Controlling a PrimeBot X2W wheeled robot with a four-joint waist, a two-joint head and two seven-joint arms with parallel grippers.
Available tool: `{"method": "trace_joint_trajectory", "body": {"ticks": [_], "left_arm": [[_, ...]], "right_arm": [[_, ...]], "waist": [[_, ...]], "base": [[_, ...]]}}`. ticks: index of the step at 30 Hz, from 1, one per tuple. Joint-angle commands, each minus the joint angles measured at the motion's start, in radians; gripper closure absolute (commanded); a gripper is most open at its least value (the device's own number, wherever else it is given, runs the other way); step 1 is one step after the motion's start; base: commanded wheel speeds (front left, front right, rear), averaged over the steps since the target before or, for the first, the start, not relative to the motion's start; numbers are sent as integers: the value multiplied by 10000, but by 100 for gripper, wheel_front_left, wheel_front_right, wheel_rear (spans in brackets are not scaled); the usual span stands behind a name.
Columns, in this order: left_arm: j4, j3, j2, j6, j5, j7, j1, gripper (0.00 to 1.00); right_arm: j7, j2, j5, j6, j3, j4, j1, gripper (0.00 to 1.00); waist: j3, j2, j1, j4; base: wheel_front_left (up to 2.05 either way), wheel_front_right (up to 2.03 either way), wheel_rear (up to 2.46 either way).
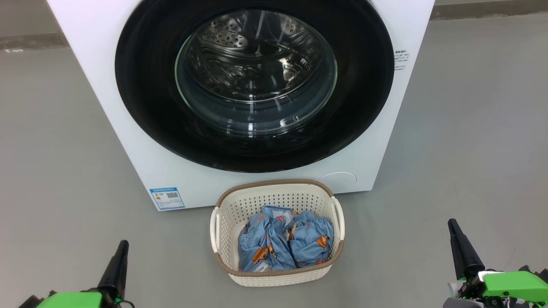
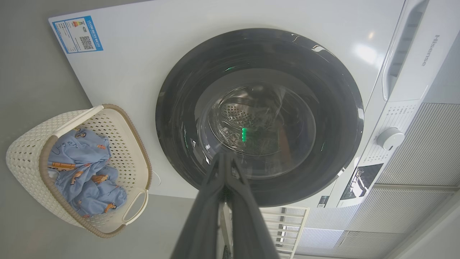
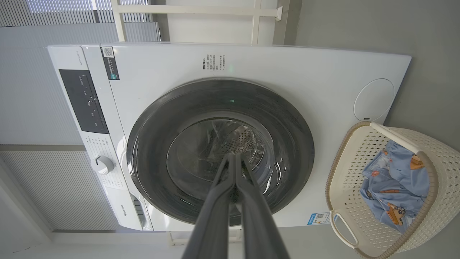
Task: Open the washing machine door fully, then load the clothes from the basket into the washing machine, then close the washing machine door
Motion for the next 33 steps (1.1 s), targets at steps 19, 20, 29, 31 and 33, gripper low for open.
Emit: {"method": "trace_joint_trajectory", "body": {"ticks": [19,20,29,31,33], "left_arm": [[-190,357,122,-31,154,60,-431,100],[-190,357,122,-31,154,60,-431,100],[262,-47,-105,2,19,-37,183,0],[221,-69,-101,1,60,-93,183,0],[188,-98,-90,1,115,-153,185,0]], "right_arm": [[80,-37,-47,17,216,-246,-412,100],[80,-37,-47,17,216,-246,-412,100],[-42,58,-13,0,10,318,175,0],[-95,57,-42,0,31,296,179,0],[-157,46,-101,1,51,285,187,0]], "waist": [[0,0,0,0],[0,0,0,0],[5,0,0,0],[6,0,4,4],[-8,0,17,13]], "base": [[0,0,0],[0,0,0],[0,0,0],[0,0,0],[0,0,0]]}}
